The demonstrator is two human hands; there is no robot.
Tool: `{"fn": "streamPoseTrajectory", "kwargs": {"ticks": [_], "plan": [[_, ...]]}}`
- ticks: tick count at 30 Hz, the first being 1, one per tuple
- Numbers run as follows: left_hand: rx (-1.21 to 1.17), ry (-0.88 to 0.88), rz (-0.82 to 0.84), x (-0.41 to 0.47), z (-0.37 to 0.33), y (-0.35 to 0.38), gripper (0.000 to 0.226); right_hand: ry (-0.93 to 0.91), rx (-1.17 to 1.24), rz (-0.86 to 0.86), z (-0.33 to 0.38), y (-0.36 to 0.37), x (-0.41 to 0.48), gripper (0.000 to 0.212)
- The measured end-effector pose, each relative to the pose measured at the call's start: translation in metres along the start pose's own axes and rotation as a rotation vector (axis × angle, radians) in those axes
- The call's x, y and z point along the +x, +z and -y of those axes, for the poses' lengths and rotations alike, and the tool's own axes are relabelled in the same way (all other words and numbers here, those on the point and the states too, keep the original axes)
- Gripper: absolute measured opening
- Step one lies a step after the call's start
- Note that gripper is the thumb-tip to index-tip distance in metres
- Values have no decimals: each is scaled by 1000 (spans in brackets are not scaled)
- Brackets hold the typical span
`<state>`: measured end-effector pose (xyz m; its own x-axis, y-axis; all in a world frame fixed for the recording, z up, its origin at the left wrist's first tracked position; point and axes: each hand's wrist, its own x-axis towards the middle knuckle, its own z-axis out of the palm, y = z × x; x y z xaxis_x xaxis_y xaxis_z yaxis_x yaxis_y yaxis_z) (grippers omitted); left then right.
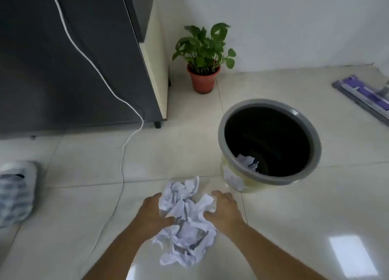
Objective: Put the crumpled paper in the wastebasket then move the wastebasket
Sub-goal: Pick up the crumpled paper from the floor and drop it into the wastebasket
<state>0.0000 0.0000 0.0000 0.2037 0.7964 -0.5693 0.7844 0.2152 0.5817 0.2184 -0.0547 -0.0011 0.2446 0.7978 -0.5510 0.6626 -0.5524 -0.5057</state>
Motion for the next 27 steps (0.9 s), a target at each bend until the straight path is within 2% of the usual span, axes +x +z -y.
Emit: {"fn": "streamPoseTrajectory", "kwargs": {"ticks": [2,5,8,11,16,18,22,27], "plan": [[34,71,26,3,5,6,91,47,-5,8,-3,0,1,71],[196,-51,92,4,17,18,123,85,-6,45,-13,6,5,76],[224,-66,103,14,32,32,138,86,14,93,-21,16,15,85],[276,-52,144,21,34,47,136,98,10,155,-27,24,23,98],[196,-81,212,13,28,87,124,149,6,236,-33,50,24,113],[175,-44,215,10,22,100,118,149,-10,270,-31,60,26,108],[148,-17,189,10,8,110,90,53,-35,321,-28,68,24,69],[66,17,155,11,3,99,68,-24,29,288,-30,61,19,43]]}}
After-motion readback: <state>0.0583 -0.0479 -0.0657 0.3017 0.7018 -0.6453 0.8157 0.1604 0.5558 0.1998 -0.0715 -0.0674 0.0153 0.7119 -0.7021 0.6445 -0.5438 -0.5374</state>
